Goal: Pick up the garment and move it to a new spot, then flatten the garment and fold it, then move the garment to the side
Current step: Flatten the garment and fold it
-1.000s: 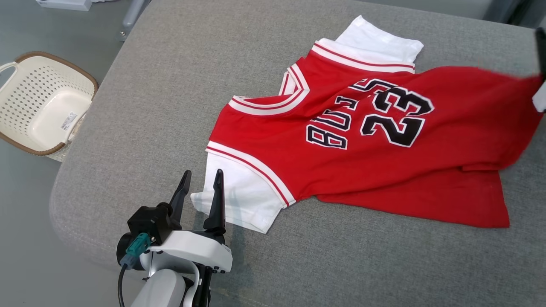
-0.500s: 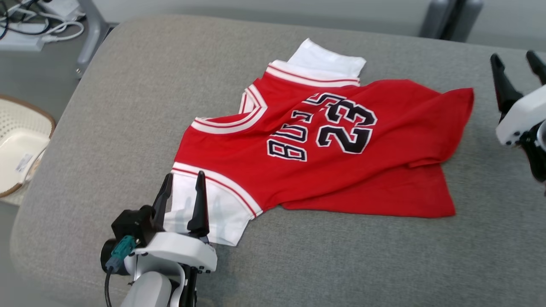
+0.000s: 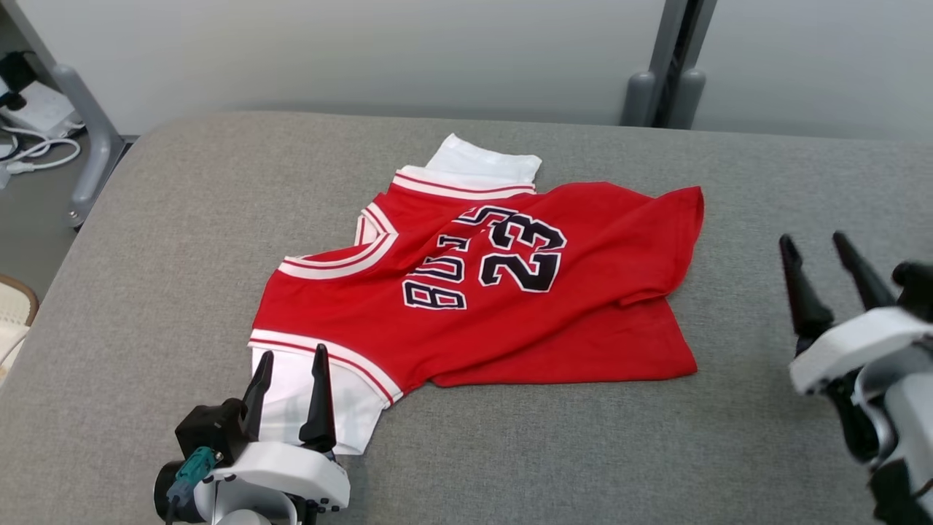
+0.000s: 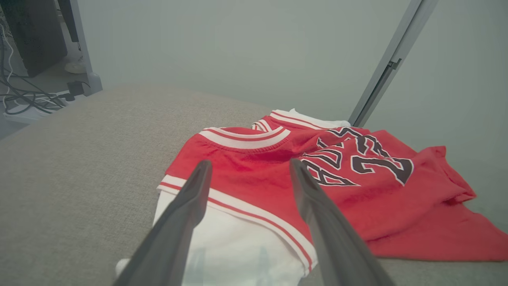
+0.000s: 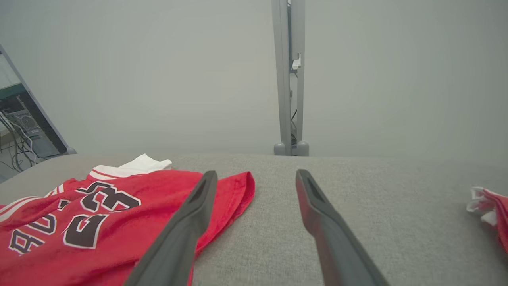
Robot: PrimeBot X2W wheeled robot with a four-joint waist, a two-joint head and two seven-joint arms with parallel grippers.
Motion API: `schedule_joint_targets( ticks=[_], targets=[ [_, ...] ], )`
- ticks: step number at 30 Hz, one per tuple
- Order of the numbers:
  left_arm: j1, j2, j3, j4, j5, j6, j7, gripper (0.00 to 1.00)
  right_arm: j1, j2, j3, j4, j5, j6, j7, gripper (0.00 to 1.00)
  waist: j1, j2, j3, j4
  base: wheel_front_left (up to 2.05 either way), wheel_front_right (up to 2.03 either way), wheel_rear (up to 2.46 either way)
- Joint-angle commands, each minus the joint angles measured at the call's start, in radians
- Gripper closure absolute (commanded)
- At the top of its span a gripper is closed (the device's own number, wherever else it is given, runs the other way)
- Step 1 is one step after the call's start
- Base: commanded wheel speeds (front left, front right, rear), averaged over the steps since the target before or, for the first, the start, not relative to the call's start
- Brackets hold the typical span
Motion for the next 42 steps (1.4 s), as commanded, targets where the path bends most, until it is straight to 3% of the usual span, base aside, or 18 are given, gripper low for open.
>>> schedule_joint_targets(
  ticks=[1,7,16,39,40,41,42],
  targets=[
    [0.009,0.005,0.006,0.003,0.009,-0.007,-0.004,0.0,0.046,0.025,-0.027,-0.029,-0.033,0.0,-0.004,0.0,0.0,0.0,-0.01,-0.011,0.0,0.0,0.0],
    [0.008,0.005,0.001,0.01,0.013,-0.017,-0.004,0.0,0.122,0.09,-0.059,-0.071,-0.118,0.0,-0.004,0.0,0.0,0.0,-0.007,-0.007,0.0,0.0,0.0],
    [-0.01,0.005,-0.037,0.019,0.004,-0.016,-0.004,0.0,0.114,0.14,0.019,-0.011,-0.138,0.0,0.037,0.0,0.0,0.0,0.026,0.03,0.0,0.0,0.0],
    [-0.045,0.005,-0.073,0.009,-0.019,0.004,-0.004,0.0,0.031,0.136,0.092,0.147,-0.094,0.0,0.056,0.0,0.0,0.0,0.085,0.079,0.0,0.0,0.0],
    [-0.047,0.005,-0.075,0.009,-0.019,0.006,-0.004,0.0,0.024,0.136,0.101,0.153,-0.088,0.0,0.059,0.09,0.0,0.0,0.088,0.081,0.0,0.0,0.0],
    [-0.047,0.004,-0.076,0.009,-0.02,0.006,-0.004,0.0,0.021,0.135,0.106,0.155,-0.082,0.0,0.061,0.52,0.0,0.0,0.09,0.081,0.0,0.0,0.0],
    [-0.047,0.004,-0.078,0.008,-0.02,0.006,-0.004,0.0,0.019,0.134,0.112,0.157,-0.078,0.0,0.063,0.7,0.0,0.0,0.09,0.082,0.0,0.0,0.0]
  ],
)
